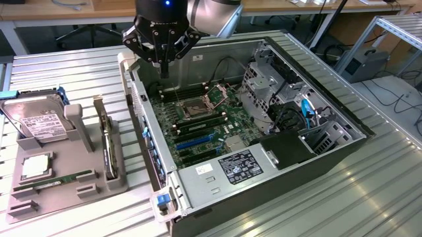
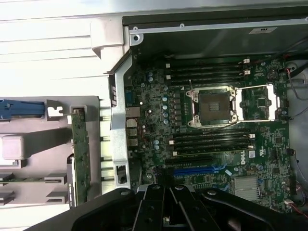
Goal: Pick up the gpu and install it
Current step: 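Reach for the gpu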
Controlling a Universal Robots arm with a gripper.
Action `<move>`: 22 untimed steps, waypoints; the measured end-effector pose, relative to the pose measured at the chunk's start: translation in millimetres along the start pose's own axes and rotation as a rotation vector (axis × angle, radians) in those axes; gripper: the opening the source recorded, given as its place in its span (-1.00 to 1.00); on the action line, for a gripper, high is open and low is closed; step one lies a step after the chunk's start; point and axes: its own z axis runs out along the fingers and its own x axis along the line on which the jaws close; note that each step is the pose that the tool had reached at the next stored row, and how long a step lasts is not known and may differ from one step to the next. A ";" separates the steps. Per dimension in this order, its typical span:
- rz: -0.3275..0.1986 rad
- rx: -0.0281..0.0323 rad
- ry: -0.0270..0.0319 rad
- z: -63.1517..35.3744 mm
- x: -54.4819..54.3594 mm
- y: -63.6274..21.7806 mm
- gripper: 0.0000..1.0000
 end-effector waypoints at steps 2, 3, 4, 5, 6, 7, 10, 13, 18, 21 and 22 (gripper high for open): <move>0.000 0.0001 0.0000 -0.1 1.3 -0.1 -0.79; 0.000 0.0001 0.0000 -0.1 1.9 -0.2 -0.79; 0.000 0.0000 0.0000 -0.1 2.7 -0.2 -0.79; 0.000 0.0000 0.0000 -0.1 3.3 -0.3 -0.79; 0.000 0.0000 0.0000 -0.1 3.9 -0.3 -0.79; 0.000 0.0001 0.0000 -0.1 4.5 -0.3 -0.79; 0.000 0.0000 0.0000 -0.1 8.2 -0.6 -0.79; 0.000 0.0000 0.0000 -0.2 14.3 -1.1 -0.79; 0.000 0.0000 0.0000 -0.3 18.7 -1.4 -0.79; 0.000 0.0001 0.0001 -0.4 20.9 -1.6 -0.79; 0.000 0.0001 0.0001 -0.4 21.9 -1.7 -0.79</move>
